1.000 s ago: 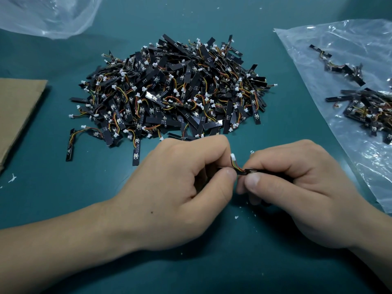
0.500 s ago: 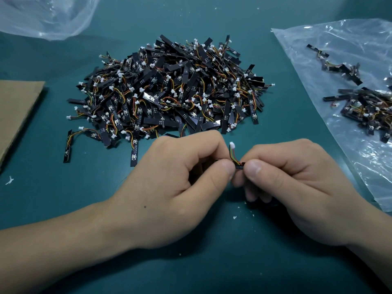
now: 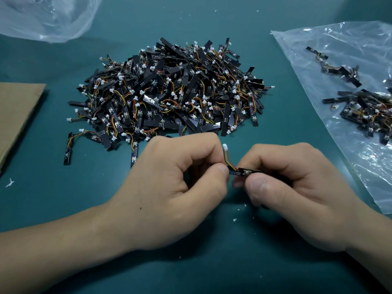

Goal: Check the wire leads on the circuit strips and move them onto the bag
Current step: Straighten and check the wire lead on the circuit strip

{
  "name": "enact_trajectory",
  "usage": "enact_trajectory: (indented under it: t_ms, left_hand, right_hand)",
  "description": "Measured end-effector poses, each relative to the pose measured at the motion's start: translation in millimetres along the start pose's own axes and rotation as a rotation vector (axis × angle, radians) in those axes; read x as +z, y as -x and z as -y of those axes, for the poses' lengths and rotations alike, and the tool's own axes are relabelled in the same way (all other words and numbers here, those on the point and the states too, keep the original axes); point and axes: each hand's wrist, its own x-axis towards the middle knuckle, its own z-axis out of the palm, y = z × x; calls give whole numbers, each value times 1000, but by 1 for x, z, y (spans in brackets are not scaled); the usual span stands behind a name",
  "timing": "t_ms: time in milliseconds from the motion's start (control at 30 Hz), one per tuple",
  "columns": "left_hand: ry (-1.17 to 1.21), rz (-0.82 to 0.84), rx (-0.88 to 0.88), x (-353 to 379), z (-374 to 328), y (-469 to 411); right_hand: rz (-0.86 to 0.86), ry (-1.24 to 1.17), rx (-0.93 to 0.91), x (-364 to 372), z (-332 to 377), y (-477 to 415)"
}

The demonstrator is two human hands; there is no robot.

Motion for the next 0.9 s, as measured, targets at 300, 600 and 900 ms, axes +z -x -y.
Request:
enact_trajectory:
  t_ms: [300,600,900]
  left_hand:
    - [61,101,32,-3,2,1]
    - [-252,-95,22,1,4,0]
    - [-406,48,75,3,12,-2]
  right_hand:
    - [36,22,-59,-1,-6,2]
    - [-585,-472,227,-9,-24,-9]
    - [-313,-51,130,6,-18,1]
